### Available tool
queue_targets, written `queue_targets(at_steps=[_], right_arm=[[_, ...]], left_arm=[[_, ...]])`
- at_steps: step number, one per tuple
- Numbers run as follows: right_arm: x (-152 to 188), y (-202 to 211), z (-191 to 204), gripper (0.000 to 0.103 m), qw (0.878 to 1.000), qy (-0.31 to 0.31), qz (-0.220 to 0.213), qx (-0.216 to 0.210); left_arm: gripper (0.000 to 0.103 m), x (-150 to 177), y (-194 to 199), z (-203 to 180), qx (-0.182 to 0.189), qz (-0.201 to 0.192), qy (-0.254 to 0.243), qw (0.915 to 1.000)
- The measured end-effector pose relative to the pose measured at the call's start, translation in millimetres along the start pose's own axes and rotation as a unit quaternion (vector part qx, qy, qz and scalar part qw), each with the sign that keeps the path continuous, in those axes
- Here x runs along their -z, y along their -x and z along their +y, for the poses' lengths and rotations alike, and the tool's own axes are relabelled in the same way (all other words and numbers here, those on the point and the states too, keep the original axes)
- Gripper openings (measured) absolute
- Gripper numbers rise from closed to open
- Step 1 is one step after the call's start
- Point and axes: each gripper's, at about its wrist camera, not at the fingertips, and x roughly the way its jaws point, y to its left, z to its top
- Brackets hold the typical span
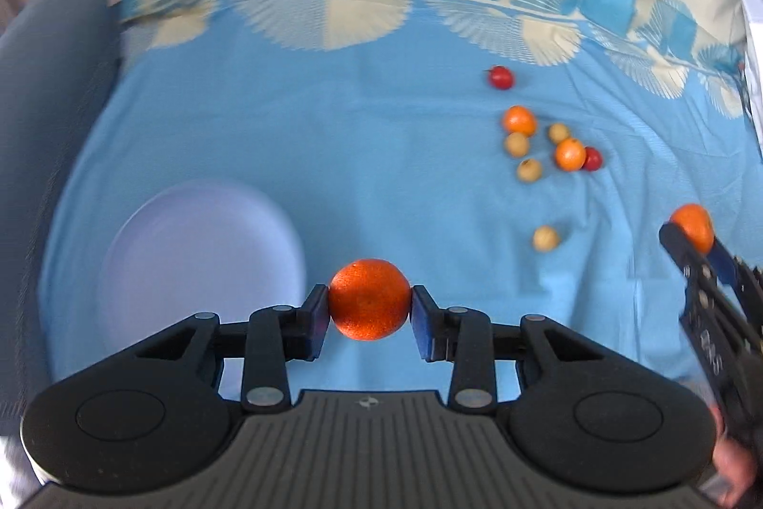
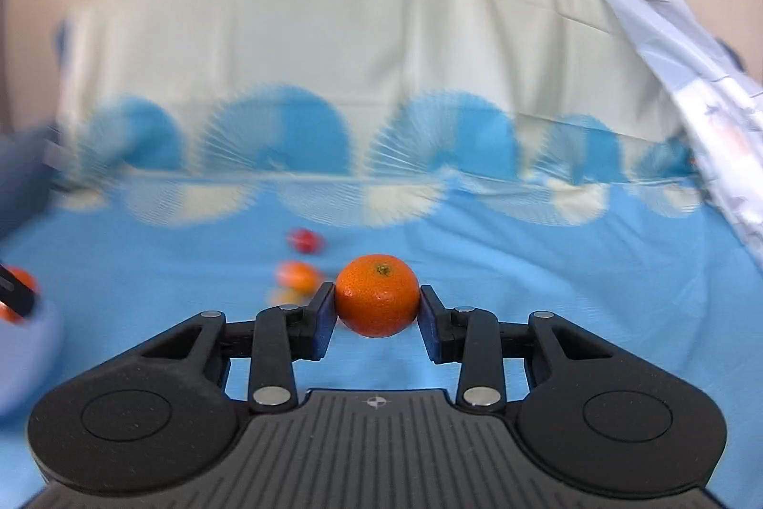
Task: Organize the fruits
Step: 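Carry both mandarins to the plate and open both tools to release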
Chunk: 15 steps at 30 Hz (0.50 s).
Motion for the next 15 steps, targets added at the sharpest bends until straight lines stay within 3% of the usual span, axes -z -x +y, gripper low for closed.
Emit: queue_targets(at_steps=[7,15], right_arm=[[0,77,81,0.038,0.991,0.012,0.037,-0.127],[3,121,144,0.038,0.985,0.059,0.048,-0.156]], left_arm=[[0.040,65,63,57,-0.011,-0.025,0.034,0.9991],[0.040,120,102,111,-0.001,-0.060,0.087,0.9944]])
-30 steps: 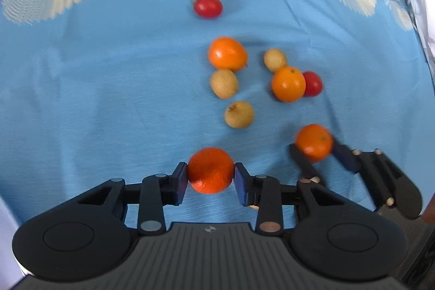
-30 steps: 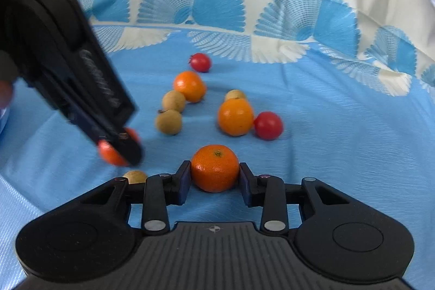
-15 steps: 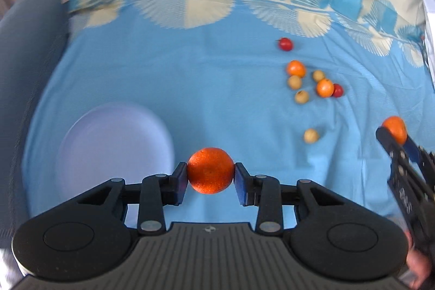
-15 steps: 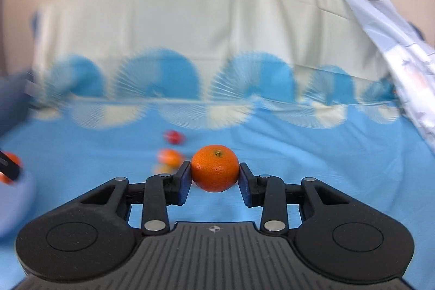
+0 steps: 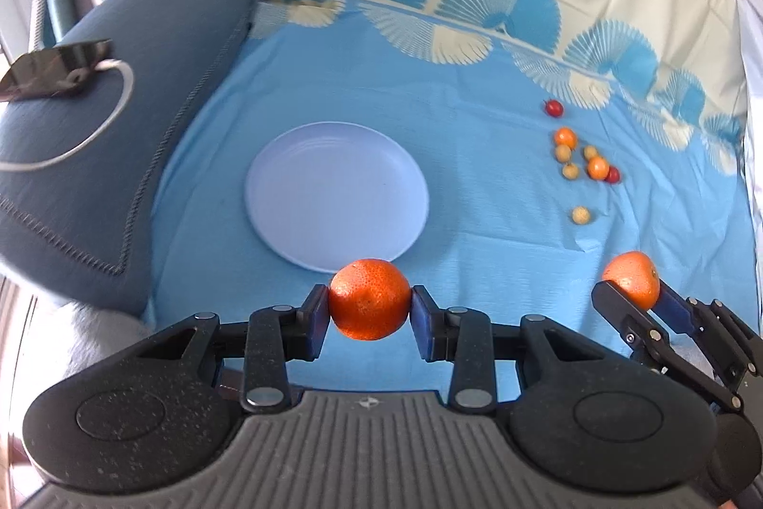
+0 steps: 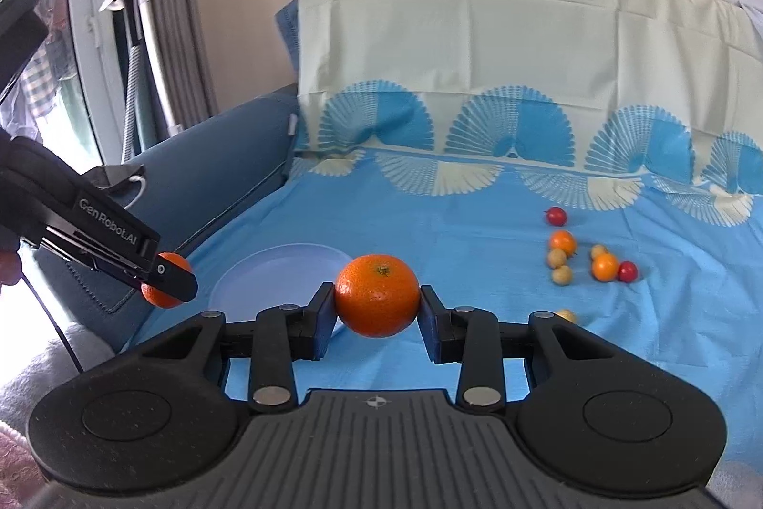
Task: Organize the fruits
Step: 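Carry both mandarins to the plate and open both tools to release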
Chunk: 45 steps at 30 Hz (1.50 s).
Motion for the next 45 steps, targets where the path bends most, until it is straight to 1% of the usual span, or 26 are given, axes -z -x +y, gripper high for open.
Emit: queue_targets(at_steps=[2,8,16,22,27,34,37,41,45], right_arm=[[0,3,14,0.038,1.000,0.005,0.005,-0.002],[-4,-1,35,0.038,1.000,0.023,0.019,0.000],[-5,-10,46,0.038,0.998,0.040,0.041,0.007],[-7,-29,54,0.038,0.997,0.049,0.055,0.009],[-13,-57,61,0.038,0.997,0.054,0.063,0.000],[-21,-106,66,0.038,0.994,0.059,0.092,-0.005],[-21,-132,67,0.038,0.992,0.058,0.109,-0.006],[-18,-166,70,0.038,0.989,0.064,0.129,-0.009],[-13,-198,73,0.038,0.986,0.082,0.147,-0.013]], left_arm=[[0.040,6,6,11,-0.001,-0.009,0.009,0.9999],[0.040,10,14,36,0.003,-0.024,0.033,0.9992],[0.040,9,4,53,0.015,-0.020,0.057,0.9981],[0.040,-4,-15,63,0.020,-0.012,0.073,0.9970],[0.040,-24,-36,66,0.015,-0.009,0.080,0.9966],[0.040,-54,-80,72,0.006,0.003,0.079,0.9968],[0.040,-64,-101,73,-0.005,0.009,0.072,0.9974],[0.040,-77,-133,73,-0.029,0.019,0.055,0.9979],[0.040,-84,-168,76,-0.050,0.043,0.047,0.9968]])
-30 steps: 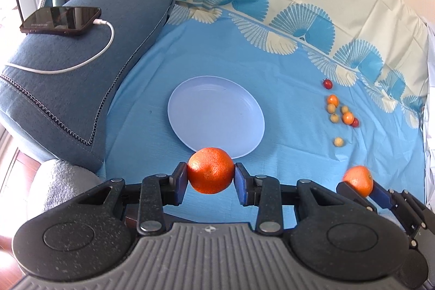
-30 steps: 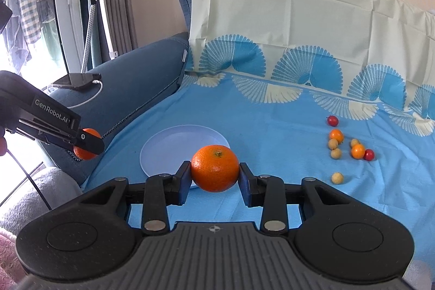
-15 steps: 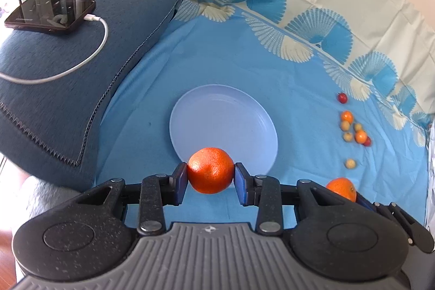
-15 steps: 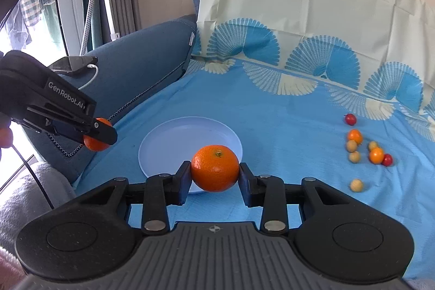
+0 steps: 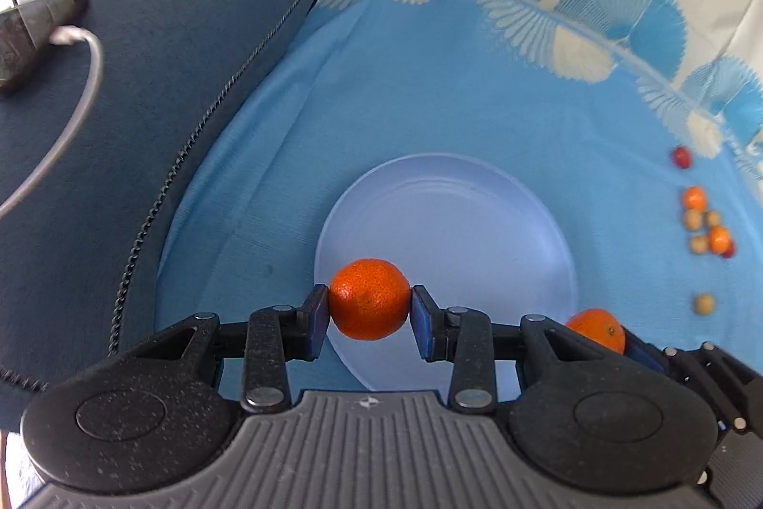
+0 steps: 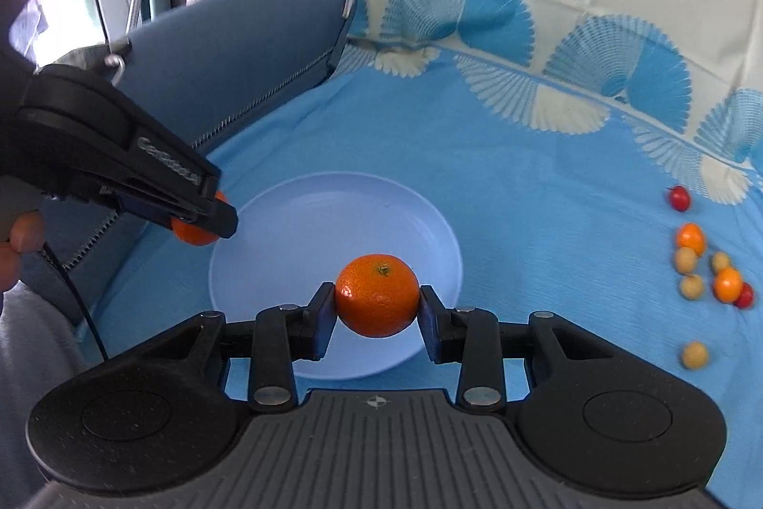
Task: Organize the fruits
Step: 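Carry both mandarins to the plate and open both tools to release, then withdraw both tools from the plate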
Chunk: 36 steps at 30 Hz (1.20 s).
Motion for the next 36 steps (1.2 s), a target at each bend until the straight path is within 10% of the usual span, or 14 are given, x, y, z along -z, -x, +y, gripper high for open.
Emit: queue_targets(at_steps=[7,9,10,14,36], right_arm=[[-6,-40,6,0.038,0.999,0.027,0.033,0.000],[-9,-47,7,0.039,0.999,0.031,0.041,-0.001],[-11,-47,7,0.041,0.999,0.029,0.038,-0.002],[-19,-26,5,0.090,0.999,0.039,0.002,0.016],[51,173,20,0.102,0.995,-0.005,-0.089,0.038]], left_arm=[[0.046,-10,-38,-5,-0.025,0.025,-0.025,0.9991],[0.095,-14,-37,-7,-0.021,0.024,-0.032,0.9990],[0.102,-15,-32,-6,-0.021,0.014,-0.031,0.9992],[0.103,-11,0,-3,-0.014,-0.026,-0.041,0.9987],[0.103,117,154,-13,-0.066,-0.116,-0.051,0.9897]])
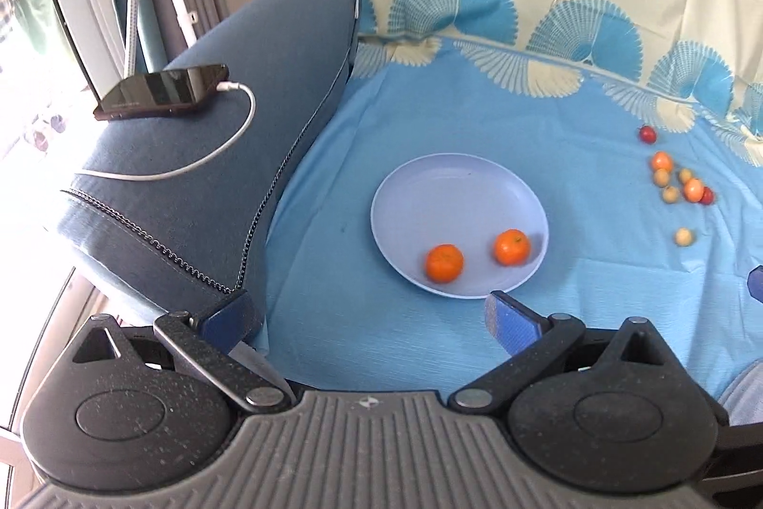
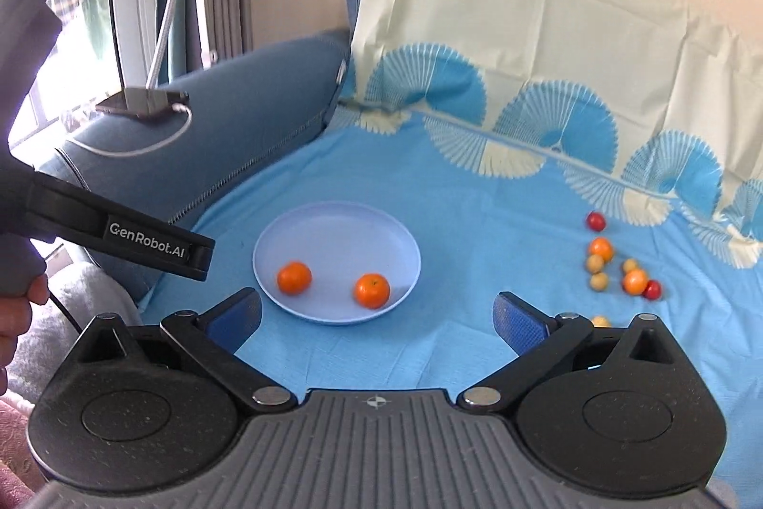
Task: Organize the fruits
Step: 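Withdraw both tools from the plate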
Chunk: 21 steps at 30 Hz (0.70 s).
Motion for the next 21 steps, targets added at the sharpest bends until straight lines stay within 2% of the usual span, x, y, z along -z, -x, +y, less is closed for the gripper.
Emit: queue_targets(at_steps=[9,21], right_arm=[[2,27,-4,0.102,0.999,-0.005,-0.033,0.000],[5,25,-8,0.102,1.000,-0.013,-0.026,-0.004]], left_arm=[[0.103,5,26,-4,-0.001,-0.020,-0.008,0.9998],[0.103,5,21,-2,0.001,-0.014,-0.007,0.9999]])
